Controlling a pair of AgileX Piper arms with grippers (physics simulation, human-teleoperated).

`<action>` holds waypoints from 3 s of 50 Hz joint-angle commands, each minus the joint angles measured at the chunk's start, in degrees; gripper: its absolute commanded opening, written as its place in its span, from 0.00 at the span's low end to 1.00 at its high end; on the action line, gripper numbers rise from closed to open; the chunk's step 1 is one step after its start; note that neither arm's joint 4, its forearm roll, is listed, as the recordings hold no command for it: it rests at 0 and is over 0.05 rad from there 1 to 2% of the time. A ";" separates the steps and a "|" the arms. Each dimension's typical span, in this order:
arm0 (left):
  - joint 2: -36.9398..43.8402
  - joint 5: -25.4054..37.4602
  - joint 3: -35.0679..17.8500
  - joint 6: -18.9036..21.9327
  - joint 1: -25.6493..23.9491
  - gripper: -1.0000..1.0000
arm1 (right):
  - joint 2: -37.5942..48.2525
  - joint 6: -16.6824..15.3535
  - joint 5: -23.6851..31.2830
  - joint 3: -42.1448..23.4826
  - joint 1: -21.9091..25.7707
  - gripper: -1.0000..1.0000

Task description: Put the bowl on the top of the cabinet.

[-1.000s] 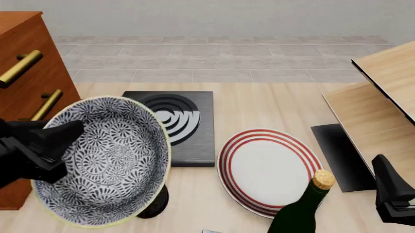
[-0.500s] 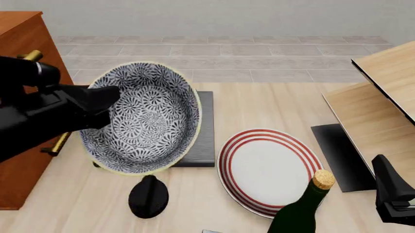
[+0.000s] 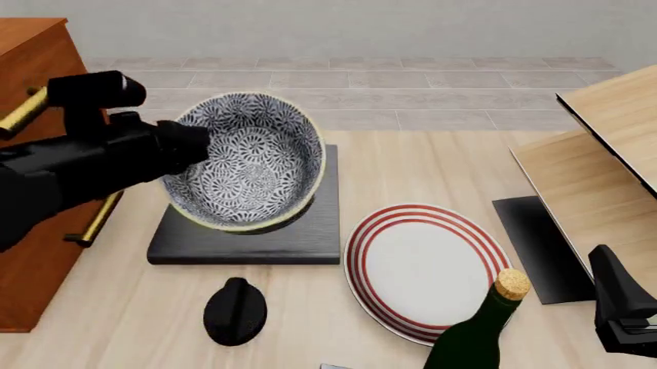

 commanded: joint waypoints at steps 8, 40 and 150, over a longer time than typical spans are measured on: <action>6.34 5.54 -6.28 -0.79 5.40 0.00 | -0.03 -0.01 0.01 0.00 0.01 1.00; 7.76 17.14 -18.86 -5.58 4.05 0.00 | -0.01 -0.01 0.01 0.00 0.00 1.00; 6.80 50.46 -51.61 -9.61 34.74 0.00 | -0.01 -0.01 0.00 0.00 0.01 1.00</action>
